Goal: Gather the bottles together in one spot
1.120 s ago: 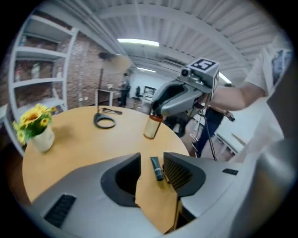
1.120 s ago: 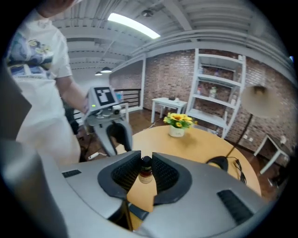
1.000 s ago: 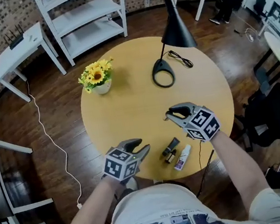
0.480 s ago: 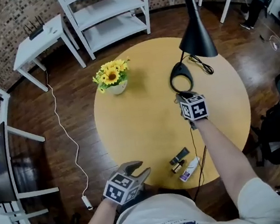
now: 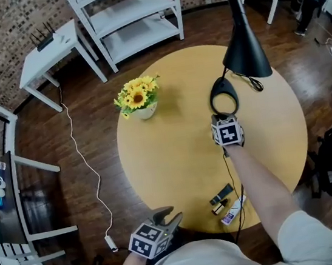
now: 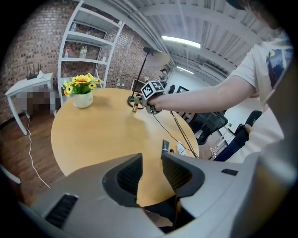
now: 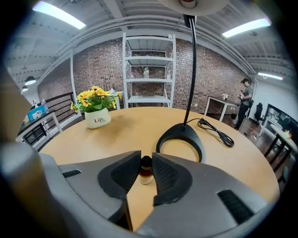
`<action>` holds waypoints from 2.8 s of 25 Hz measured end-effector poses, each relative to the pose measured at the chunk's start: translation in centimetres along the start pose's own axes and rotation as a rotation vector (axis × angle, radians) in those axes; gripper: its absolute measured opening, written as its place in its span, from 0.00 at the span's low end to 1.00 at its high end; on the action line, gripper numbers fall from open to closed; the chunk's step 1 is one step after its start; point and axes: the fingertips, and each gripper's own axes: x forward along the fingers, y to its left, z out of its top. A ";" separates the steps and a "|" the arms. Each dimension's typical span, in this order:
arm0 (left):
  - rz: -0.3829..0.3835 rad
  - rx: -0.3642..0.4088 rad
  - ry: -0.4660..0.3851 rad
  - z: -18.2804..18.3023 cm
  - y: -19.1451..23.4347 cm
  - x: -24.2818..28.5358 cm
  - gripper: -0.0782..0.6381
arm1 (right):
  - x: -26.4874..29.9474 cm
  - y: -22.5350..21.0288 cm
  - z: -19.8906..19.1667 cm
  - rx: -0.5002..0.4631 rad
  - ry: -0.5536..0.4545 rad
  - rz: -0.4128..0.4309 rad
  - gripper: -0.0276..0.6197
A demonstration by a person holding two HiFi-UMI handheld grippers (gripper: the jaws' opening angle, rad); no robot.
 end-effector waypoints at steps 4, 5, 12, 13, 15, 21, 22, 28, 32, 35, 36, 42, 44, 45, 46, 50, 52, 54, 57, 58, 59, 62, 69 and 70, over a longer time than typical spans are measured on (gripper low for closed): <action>-0.025 -0.019 -0.016 0.4 0.0 0.3 0.30 | 0.1 -0.1 -0.1 -0.014 0.003 -0.034 0.19; -0.029 -0.017 -0.015 0.5 0.0 0.3 0.30 | 0.1 -0.1 0.0 -0.010 0.002 -0.037 0.19; -0.059 -0.011 -0.004 -0.2 0.0 0.2 0.30 | 0.0 0.4 0.3 0.022 -0.017 -0.022 0.20; -0.061 -0.009 -0.003 -0.3 0.0 0.2 0.30 | 0.0 0.4 0.3 0.022 -0.021 -0.023 0.22; -0.064 -0.003 0.000 -0.4 0.1 0.3 0.30 | -0.1 0.2 0.4 0.021 -0.036 -0.025 0.28; -0.064 0.007 -0.003 0.0 0.2 0.3 0.30 | -3.2 0.3 1.8 0.009 -0.105 -0.006 0.31; -0.065 0.012 -0.007 0.3 0.1 0.3 0.30 | -4.3 0.3 2.0 0.006 -0.121 -0.001 0.31; -0.063 0.023 -0.051 1.5 -1.7 1.0 0.30 | -14.1 -0.4 0.3 0.018 -0.220 0.051 0.31; -0.001 0.021 -0.076 2.5 -2.1 2.0 0.30 | -21.1 -0.9 -3.7 0.045 -0.246 0.088 0.31; -0.004 0.023 -0.090 3.1 -2.9 3.0 0.30 | -25.4 -1.2 -6.7 0.047 -0.252 0.088 0.31; -0.014 0.031 -0.087 3.1 -3.3 3.2 0.30 | -26.7 -1.2 -7.6 0.042 -0.253 0.082 0.31; -0.088 0.099 -0.093 3.1 -6.6 2.2 0.30 | -36.6 1.5 -11.2 0.053 -0.283 0.033 0.31; -0.114 0.129 -0.114 2.7 -7.8 1.0 0.30 | -40.2 3.4 -12.5 0.069 -0.312 0.016 0.31; -0.127 0.142 -0.127 2.5 -8.2 0.1 0.30 | -41.9 4.5 -13.2 0.089 -0.328 0.009 0.32; -0.138 0.154 -0.142 2.2 -8.6 -0.9 0.30 | -43.3 5.7 -13.9 0.108 -0.340 0.003 0.34; -0.161 0.165 -0.215 -0.1 -8.5 -6.1 0.30 | -47.0 11.7 -15.5 0.116 -0.358 -0.006 0.37; -0.164 0.150 -0.236 -1.8 -8.0 -9.0 0.30 | -48.4 15.0 -15.7 0.111 -0.354 -0.009 0.41; -0.156 0.133 -0.249 -3.5 -7.3 -11.5 0.30 | -50.1 17.8 -15.7 0.107 -0.357 -0.023 0.42; -0.136 0.112 -0.261 -5.7 -6.3 -14.2 0.31 | -52.5 20.6 -16.0 0.149 -0.389 -0.034 0.43; -0.129 0.108 -0.263 -6.3 -6.1 -15.1 0.31 | -53.3 21.4 -16.4 0.180 -0.399 -0.033 0.43; -0.120 0.109 -0.265 -6.9 -5.9 -16.0 0.31 | -54.0 22.2 -16.7 0.212 -0.405 -0.032 0.44; -0.074 0.128 -0.273 -8.1 -5.3 -18.6 0.31 | -55.7 24.4 -17.7 0.266 -0.402 -0.035 0.44; -0.085 0.059 -0.290 -9.4 -4.7 -21.0 0.31 | -55.8 26.6 -18.0 0.222 -0.377 -0.022 0.44; -0.087 0.061 -0.295 -9.4 -4.6 -21.1 0.31 | -55.7 26.6 -17.6 0.216 -0.378 -0.020 0.44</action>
